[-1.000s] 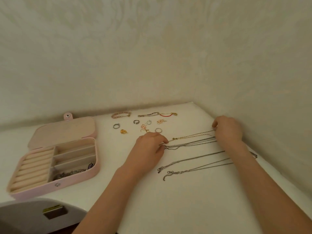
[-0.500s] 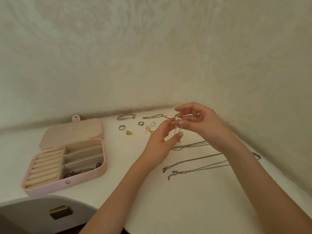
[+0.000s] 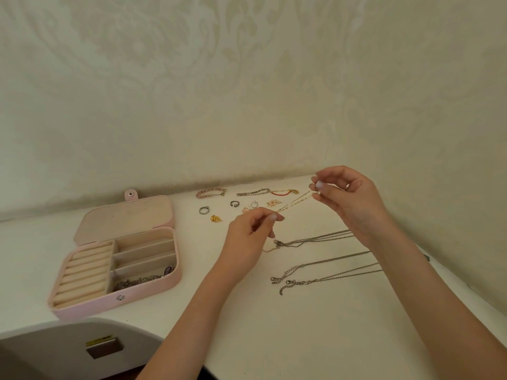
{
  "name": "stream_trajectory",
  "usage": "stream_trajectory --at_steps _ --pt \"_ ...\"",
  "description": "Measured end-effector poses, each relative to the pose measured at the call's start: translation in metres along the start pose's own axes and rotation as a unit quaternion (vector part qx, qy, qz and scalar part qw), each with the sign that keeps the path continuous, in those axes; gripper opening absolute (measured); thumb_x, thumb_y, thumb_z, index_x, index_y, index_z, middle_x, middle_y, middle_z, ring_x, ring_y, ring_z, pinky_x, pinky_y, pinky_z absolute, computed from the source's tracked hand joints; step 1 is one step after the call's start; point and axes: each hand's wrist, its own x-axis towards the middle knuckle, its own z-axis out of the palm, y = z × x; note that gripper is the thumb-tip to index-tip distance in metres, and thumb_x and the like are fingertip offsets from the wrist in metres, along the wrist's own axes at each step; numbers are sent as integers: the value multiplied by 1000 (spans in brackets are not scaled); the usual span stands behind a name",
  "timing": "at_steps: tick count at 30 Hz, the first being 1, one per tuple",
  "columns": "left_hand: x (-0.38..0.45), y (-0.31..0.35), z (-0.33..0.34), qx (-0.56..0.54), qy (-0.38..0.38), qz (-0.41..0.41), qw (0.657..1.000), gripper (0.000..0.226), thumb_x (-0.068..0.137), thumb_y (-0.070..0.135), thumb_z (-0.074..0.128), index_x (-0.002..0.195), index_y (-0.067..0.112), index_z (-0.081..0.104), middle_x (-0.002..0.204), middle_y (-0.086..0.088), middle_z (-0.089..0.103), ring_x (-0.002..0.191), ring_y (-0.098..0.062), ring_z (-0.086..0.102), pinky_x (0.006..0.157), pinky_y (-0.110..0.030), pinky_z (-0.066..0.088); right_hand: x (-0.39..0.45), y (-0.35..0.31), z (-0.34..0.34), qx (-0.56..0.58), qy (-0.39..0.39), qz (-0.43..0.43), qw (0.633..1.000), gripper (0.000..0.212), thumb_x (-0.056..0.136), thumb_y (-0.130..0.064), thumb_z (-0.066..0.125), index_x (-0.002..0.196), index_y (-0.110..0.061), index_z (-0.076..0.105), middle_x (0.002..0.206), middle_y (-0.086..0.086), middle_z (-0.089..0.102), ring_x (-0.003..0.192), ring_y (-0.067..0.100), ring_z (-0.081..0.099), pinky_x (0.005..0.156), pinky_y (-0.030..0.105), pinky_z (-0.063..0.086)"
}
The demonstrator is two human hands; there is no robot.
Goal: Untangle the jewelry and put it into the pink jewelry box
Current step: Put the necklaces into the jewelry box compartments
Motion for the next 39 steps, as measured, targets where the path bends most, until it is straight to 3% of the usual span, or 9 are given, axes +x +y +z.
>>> stream_trajectory --at_steps 4,8,11,15,23,30,34,36,39 --pt "3 -2 -18 15 42 -8 999 22 96 19 50 88 24 70 66 9 63 59 -3 46 56 -16 37 -3 6 1 -70 -69 56 994 22 78 8 67 91 -9 67 86 12 74 85 20 70 83 26 56" --pt "3 9 -46 74 74 33 994 19 94 17 52 88 19 70 67 10 64 55 2 45 55 -12 34 -12 11 15 -169 -158 99 968 24 78 9 68 98 -5 69 89 18 73 85 24 69 79 25 56" --pt "1 19 -70 123 59 65 989 17 93 16 54 86 21 69 72 12 67 62 5 53 59 -12 39 -18 6 28 -166 -246 141 945 28 82 7 64 106 -6 68 96 14 73 84 18 69 80 24 56" --pt "-2 25 -103 174 23 63 982 17 89 14 61 86 27 71 73 13 69 61 6 56 60 -9 41 -21 0 46 -116 -327 187 919 26 83 7 61 103 -9 69 94 12 74 76 13 68 72 20 54" --pt "-35 19 -164 115 24 -24 993 11 84 5 65 80 12 73 61 8 70 57 3 62 58 -7 45 3 -15 94 58 -307 163 936 25 60 -7 71 84 -12 78 85 9 73 70 10 68 65 17 55" --pt "-71 -2 -191 131 56 -46 989 10 90 15 58 88 20 66 77 12 73 76 0 67 70 -10 45 16 -22 151 20 -337 95 937 27 71 -3 65 96 -10 72 87 9 73 75 12 67 75 20 56" --pt "-84 -4 -197 129 83 -47 987 6 90 21 58 89 16 59 81 12 74 82 1 67 70 -8 41 14 -26 160 -64 -344 62 935 28 70 -13 71 97 -16 73 92 9 73 93 24 63 92 36 51" --pt "-88 -1 -198 115 82 -49 989 11 90 22 57 87 13 59 82 12 74 83 -7 68 73 -15 42 12 -29 164 -78 -333 47 939 28 67 -15 72 96 -17 73 91 7 73 96 25 63 94 40 50" --pt "-91 0 -198 113 70 -57 989 14 89 26 58 87 13 60 82 12 74 84 -40 63 75 -36 47 8 -31 168 -79 -333 37 939 28 68 -14 71 96 -15 72 87 5 73 91 21 64 92 36 51"
